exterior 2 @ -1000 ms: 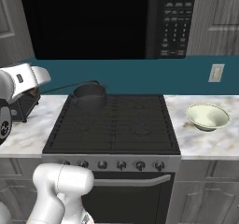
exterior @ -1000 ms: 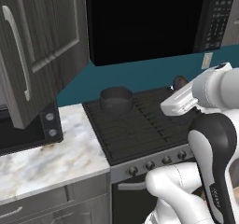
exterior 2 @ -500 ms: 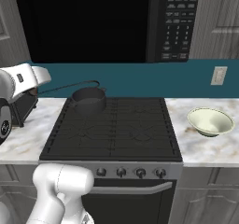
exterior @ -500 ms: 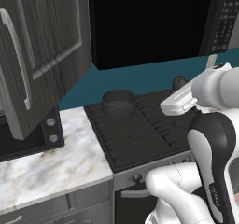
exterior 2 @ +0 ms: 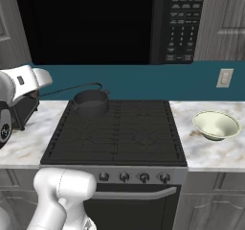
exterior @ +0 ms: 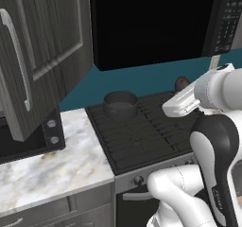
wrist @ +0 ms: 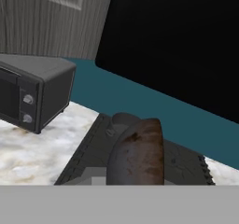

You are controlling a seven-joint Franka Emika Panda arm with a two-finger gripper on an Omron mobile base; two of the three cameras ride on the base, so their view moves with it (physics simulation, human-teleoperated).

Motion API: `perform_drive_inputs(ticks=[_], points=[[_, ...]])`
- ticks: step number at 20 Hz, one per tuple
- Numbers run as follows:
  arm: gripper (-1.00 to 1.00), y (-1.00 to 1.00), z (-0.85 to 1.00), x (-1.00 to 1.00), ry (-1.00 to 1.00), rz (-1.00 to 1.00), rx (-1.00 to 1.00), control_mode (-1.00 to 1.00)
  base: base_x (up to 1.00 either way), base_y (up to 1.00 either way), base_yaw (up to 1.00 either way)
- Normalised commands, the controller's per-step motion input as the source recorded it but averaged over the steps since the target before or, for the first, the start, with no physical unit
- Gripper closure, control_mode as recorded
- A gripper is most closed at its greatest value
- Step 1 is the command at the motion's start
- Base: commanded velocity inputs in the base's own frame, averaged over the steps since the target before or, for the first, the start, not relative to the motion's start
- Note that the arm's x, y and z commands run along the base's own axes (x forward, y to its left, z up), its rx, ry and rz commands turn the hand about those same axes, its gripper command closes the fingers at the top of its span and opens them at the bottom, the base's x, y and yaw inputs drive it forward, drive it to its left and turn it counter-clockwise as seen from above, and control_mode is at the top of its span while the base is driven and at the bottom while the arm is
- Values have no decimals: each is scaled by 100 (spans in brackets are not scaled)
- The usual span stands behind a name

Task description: Open the cabinet and move the ladle to the pot. Then close the cabinet.

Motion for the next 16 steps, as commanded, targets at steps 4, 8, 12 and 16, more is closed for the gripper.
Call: perform_drive_inputs(ticks=[4,8,12,16], points=[[100,0,-17,1,0,0,0,-100,0,0,0],[100,0,-30,0,0,0,0,-100,0,0,0],[100,0,-18,0,0,0,0,-100,0,0,0],[100,0,-22,4,4,0,0,-100,0,0,0]])
